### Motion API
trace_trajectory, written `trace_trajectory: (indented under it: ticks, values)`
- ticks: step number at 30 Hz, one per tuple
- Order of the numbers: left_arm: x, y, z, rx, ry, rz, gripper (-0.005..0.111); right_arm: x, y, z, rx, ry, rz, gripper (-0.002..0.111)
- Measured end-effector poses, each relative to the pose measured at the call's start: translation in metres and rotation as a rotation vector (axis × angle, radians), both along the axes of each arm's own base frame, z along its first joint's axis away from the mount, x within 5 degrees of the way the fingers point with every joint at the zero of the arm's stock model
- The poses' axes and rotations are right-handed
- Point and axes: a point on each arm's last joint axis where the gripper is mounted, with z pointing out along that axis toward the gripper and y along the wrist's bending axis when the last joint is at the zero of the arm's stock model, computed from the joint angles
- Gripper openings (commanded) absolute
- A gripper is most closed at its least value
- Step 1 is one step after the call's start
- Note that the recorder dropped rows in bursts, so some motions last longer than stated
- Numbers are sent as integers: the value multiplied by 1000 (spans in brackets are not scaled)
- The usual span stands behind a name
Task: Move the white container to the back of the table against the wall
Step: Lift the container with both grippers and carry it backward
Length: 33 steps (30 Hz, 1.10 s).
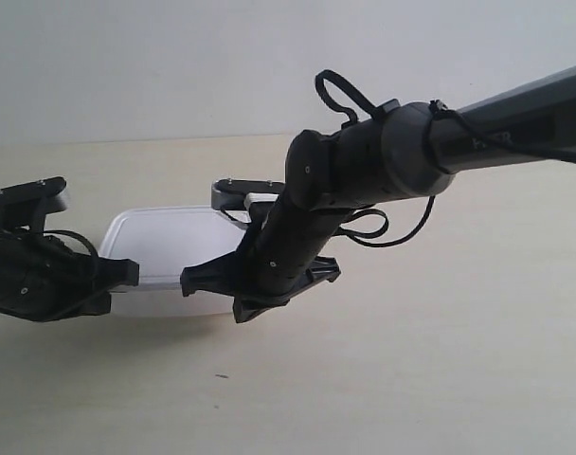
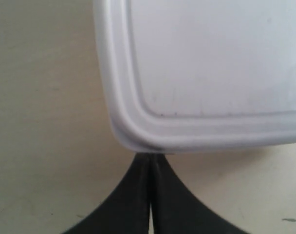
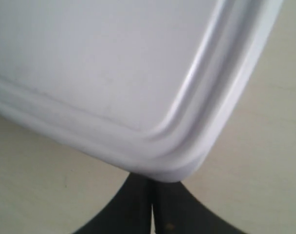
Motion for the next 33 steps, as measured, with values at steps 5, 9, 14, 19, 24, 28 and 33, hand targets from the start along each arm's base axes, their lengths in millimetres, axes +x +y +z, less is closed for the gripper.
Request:
trace_trajectory:
  ticks: [5,9,14,19,24,28,33]
  values:
    - [5,0,-2,11,-5,-8,0,12,-1,5,15,-23,-16,0]
    - [8,0,-3,17,-14,-4,0,28,-3,5,21,-18,-35,0]
    - [12,2,-3,33,-44,7,0,43,-3,3,22,-14,-44,0]
    - [20,1,-3,38,-61,9,0,49,1,11,42,-39,-43,0]
    - [34,-1,-5,38,-73,10,0,51,2,14,47,-51,-42,0]
    - [45,-3,-6,37,-84,11,0,52,1,14,37,-67,-36,0]
    - [57,-5,-3,37,-106,6,0,62,-7,14,45,-84,-66,0]
